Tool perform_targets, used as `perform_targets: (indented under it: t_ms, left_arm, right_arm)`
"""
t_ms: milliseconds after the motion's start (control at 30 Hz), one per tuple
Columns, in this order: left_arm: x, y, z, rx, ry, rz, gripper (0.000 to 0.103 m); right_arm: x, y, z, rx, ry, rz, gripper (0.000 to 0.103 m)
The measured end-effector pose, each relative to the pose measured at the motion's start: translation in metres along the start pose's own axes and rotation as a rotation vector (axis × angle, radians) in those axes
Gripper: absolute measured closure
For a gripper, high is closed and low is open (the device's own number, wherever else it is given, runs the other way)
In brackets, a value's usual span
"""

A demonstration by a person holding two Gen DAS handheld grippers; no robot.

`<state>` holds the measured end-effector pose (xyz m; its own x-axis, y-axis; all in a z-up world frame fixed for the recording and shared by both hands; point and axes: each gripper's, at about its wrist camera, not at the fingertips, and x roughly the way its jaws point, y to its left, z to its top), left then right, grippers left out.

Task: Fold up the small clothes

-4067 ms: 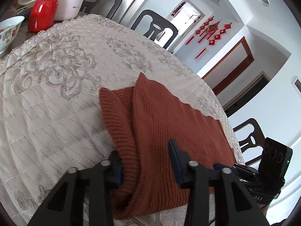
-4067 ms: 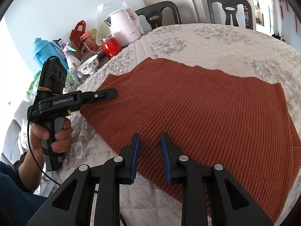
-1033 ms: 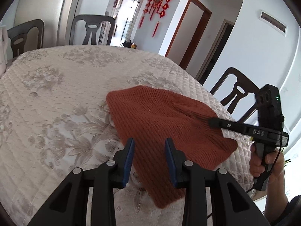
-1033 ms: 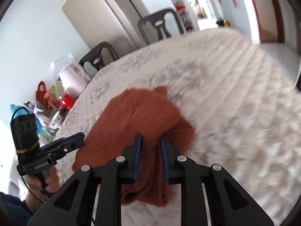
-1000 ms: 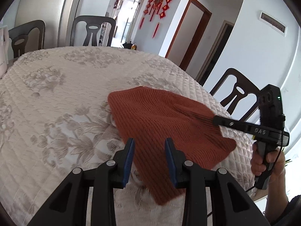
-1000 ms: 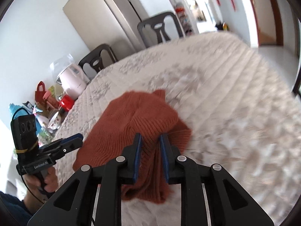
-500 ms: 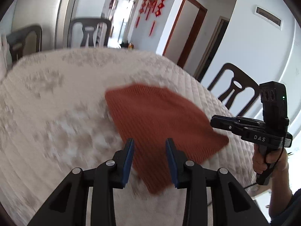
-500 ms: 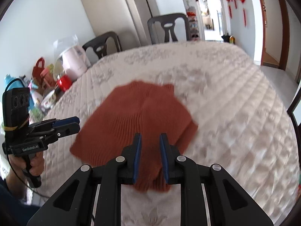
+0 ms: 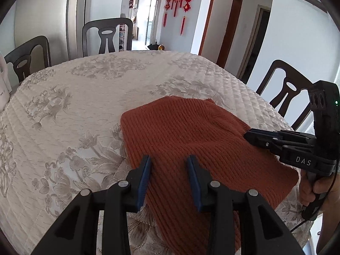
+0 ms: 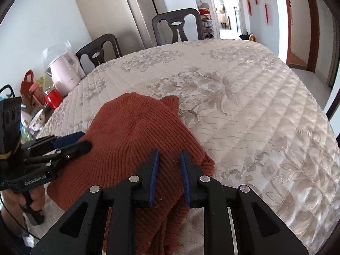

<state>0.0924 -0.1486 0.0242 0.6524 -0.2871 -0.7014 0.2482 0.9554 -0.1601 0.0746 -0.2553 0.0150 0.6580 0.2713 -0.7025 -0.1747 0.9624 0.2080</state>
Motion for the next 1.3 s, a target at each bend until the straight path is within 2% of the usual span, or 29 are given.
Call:
perform_targets:
  t_ms: [400, 600, 667, 733, 833, 1033, 1100, 1300]
  left_arm:
    - [-0.006, -0.002, 0.005, 0.006, -0.003, 0.008, 0.064]
    - [-0.033, -0.004, -0.008, 0.008, -0.033, -0.003, 0.064]
    - [-0.04, -0.004, -0.016, 0.01, -0.035, -0.002, 0.064]
    - [-0.042, -0.004, -0.025, 0.01, -0.032, -0.007, 0.064]
    - [-0.039, -0.004, -0.034, 0.0, -0.027, -0.016, 0.064]
    - [-0.049, -0.006, -0.03, 0.004, -0.049, -0.006, 0.064]
    - [-0.049, -0.006, -0.035, 0.006, -0.045, -0.006, 0.064]
    - [-0.044, 0.002, -0.038, -0.035, -0.031, -0.04, 0.064]
  right_arm:
    - [-0.014, 0.01, 0.001, -0.026, -0.012, -0.034, 0.081]
    - [-0.045, 0.027, -0.015, -0.097, -0.044, 0.033, 0.081]
    - [-0.043, 0.028, -0.022, -0.111, -0.022, 0.046, 0.081]
    - [-0.033, 0.028, -0.032, -0.132, 0.025, 0.021, 0.081]
    - [-0.032, 0.025, -0.036, -0.136, 0.006, 0.017, 0.081]
    - [-0.044, 0.031, -0.032, -0.166, -0.002, 0.015, 0.081]
    - [-0.038, 0.03, -0.035, -0.173, 0.025, 0.011, 0.081]
    - [-0.037, 0.023, -0.035, -0.106, 0.019, 0.028, 0.081]
